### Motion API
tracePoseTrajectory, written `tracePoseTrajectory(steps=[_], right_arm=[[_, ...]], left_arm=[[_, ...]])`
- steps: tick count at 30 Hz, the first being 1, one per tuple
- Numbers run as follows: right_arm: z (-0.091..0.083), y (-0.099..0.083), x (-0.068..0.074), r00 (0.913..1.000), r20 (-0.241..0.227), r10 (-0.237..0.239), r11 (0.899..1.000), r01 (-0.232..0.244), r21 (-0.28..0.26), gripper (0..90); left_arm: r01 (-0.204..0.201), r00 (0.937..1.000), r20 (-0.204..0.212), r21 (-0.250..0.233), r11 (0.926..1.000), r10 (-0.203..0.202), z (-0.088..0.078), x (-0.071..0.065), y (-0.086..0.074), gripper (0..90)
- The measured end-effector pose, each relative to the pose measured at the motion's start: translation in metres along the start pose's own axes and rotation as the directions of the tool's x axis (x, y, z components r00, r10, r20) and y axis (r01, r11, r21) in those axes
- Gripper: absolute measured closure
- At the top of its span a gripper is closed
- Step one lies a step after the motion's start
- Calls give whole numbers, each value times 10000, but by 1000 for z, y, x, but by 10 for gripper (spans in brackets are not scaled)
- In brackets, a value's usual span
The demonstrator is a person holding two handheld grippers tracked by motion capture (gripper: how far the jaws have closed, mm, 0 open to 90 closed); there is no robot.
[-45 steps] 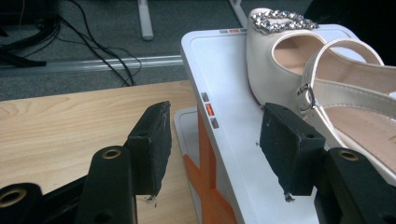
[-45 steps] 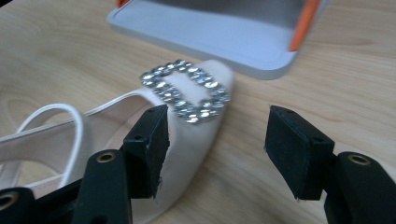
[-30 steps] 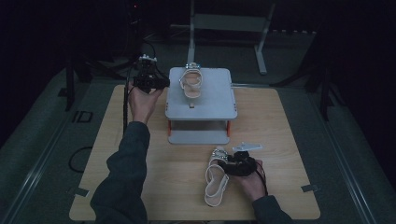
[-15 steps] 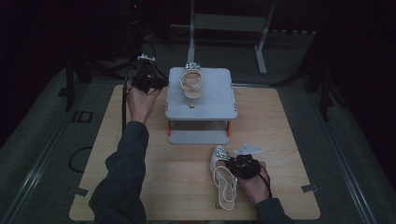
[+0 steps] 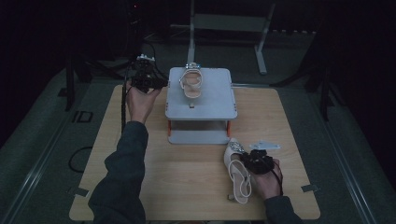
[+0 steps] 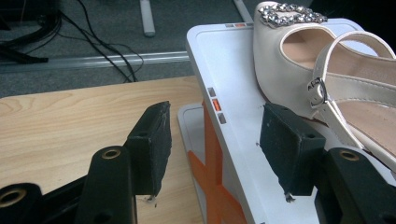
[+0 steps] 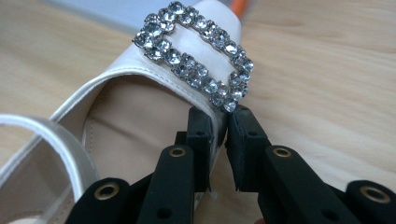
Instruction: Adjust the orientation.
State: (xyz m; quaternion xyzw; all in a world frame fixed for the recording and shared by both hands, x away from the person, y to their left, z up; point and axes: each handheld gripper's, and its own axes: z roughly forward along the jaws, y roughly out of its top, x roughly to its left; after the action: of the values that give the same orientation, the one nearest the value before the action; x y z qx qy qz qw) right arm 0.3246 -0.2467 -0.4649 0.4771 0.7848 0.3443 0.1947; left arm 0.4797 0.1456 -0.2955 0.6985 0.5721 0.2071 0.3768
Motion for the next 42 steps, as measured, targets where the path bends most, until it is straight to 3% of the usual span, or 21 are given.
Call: tracePoseTrajectory(steps=[8, 9, 11, 13, 16, 21, 25, 38, 42], right_arm=[[-2, 17, -41, 9935, 701, 902, 9959, -904, 6, 847], [-1, 21, -45, 9911, 1036, 838, 9964, -849, 67, 862], [0, 23, -48, 9896, 1177, 825, 9964, -839, 70, 869], [5, 31, -61, 9846, 1331, 1138, 9933, -1153, 42, 878], [10, 37, -71, 9765, 1576, 1470, 9886, -1503, 94, 879], [10, 45, -79, 9502, 2298, 2105, 9768, -2138, -104, 880], [12, 55, -86, 9337, 2498, 2563, 9654, -2602, -179, 880], [26, 59, -80, 9120, 2373, 3347, 9389, -3442, -14, 852], [27, 58, -79, 9015, 2341, 3639, 9279, -3728, -66, 808]], left_arm=[[-8, 10000, -25, -22, 10000, 8, -3, 3, 0, 438], [-25, 10000, -22, -18, 10000, 25, -3, 3, 0, 438], [10, 10000, -8, -23, 10000, -10, -4, 3, 0, 438], [5, 10000, -27, -29, 10000, -5, -4, 5, 0, 438], [131, 9999, 37, -133, 9998, -130, -4, 7, -1, 438], [241, 9997, 16, 12, 9997, -241, 0, 12, -6, 439], [276, 9996, 35, 40, 9996, -276, 0, 13, -8, 438], [278, 9996, 63, -2, 9996, -278, -1, 13, -7, 439], [278, 9996, 89, 12, 9996, -278, 0, 12, -8, 439]])
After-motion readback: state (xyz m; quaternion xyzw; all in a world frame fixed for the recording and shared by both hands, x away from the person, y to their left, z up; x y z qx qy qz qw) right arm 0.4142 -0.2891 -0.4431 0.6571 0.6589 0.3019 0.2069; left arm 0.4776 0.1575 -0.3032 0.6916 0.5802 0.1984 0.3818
